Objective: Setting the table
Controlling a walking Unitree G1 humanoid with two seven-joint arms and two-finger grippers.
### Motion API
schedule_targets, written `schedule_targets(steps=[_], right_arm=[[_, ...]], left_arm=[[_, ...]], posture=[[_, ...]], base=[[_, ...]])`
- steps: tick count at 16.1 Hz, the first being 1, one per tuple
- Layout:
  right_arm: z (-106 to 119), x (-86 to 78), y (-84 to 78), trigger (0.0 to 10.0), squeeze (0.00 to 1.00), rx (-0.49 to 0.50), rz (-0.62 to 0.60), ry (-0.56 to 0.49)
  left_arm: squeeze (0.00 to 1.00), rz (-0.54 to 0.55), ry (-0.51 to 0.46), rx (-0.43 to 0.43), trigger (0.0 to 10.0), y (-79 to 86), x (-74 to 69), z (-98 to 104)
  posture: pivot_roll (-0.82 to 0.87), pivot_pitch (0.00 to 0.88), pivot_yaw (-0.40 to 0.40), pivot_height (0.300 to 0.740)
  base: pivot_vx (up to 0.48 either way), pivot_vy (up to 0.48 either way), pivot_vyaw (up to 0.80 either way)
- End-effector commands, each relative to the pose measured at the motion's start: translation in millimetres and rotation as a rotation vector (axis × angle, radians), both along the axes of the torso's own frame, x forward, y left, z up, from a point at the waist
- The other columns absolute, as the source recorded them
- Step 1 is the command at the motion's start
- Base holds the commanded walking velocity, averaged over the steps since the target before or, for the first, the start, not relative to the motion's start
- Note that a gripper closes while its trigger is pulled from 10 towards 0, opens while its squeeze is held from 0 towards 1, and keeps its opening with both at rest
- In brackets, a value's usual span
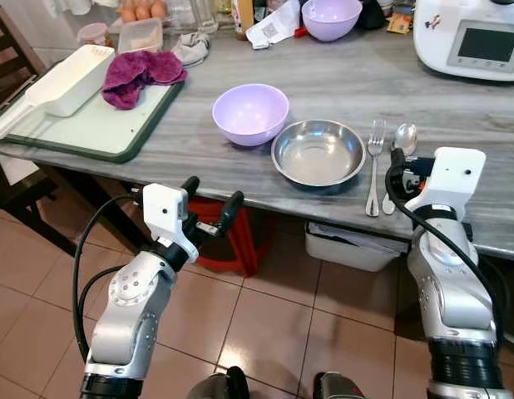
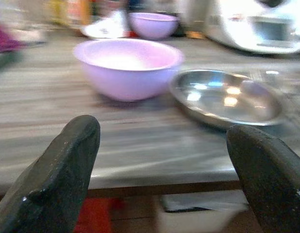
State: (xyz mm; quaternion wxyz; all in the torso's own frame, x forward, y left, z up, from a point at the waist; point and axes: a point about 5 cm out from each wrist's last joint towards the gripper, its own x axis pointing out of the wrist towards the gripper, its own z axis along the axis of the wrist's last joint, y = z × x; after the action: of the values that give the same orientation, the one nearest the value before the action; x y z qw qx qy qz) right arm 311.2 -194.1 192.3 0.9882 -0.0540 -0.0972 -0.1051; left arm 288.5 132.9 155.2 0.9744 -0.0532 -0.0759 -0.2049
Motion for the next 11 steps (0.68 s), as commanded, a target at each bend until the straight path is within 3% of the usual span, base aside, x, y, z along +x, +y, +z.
schedule_targets(steps=[1,3,4,5,6,10,11], right_arm=[[-1,-10.2,13.0,10.0,1.0,-0.023,0.035,-0.029],[-5,-15.1,14.6,10.0,1.0,-0.031,0.038,-0.027],[-9,-17.2,14.9,10.0,0.92,-0.034,0.046,-0.007],[-11,-17.2,15.2,10.0,0.92,-0.032,0.051,0.003],[-10,-13.9,16.1,10.0,0.0,-0.028,0.066,0.012],[-9,-14.0,15.6,10.0,0.0,-0.023,0.06,0.012],[-10,-14.9,17.3,10.0,0.0,-0.023,0.063,0.014]], left_arm=[[0.0,0.116,0.026,0.03,10.0,15.7,-0.1,-6],[0.0,0.134,0.048,0.03,10.0,16.9,-1.3,-11],[0.0,0.144,0.056,0.022,10.0,13.3,-1.7,-14],[0.0,0.151,0.058,0.018,10.0,11.7,-1.6,-15],[0.0,0.175,0.058,0.015,10.0,8.7,-0.5,-15],[0.0,0.206,0.076,0.029,10.0,10.1,-0.5,-18],[0.0,0.211,0.08,0.033,10.0,10.5,0.1,-19]], posture=[[-0.13,0.133,0.101,0.74],[-0.13,0.128,0.086,0.74],[-0.13,0.126,0.072,0.74],[-0.13,0.126,0.071,0.74],[-0.13,0.129,0.061,0.74],[-0.13,0.134,0.065,0.74],[-0.13,0.133,0.069,0.74]], base=[[0.0,0.0,0.0],[0.0,0.0,0.0],[0.0,0.0,0.0],[0.0,0.0,0.0],[0.0,0.0,-0.74],[0.0,0.0,-0.72],[0.0,0.0,0.0]])
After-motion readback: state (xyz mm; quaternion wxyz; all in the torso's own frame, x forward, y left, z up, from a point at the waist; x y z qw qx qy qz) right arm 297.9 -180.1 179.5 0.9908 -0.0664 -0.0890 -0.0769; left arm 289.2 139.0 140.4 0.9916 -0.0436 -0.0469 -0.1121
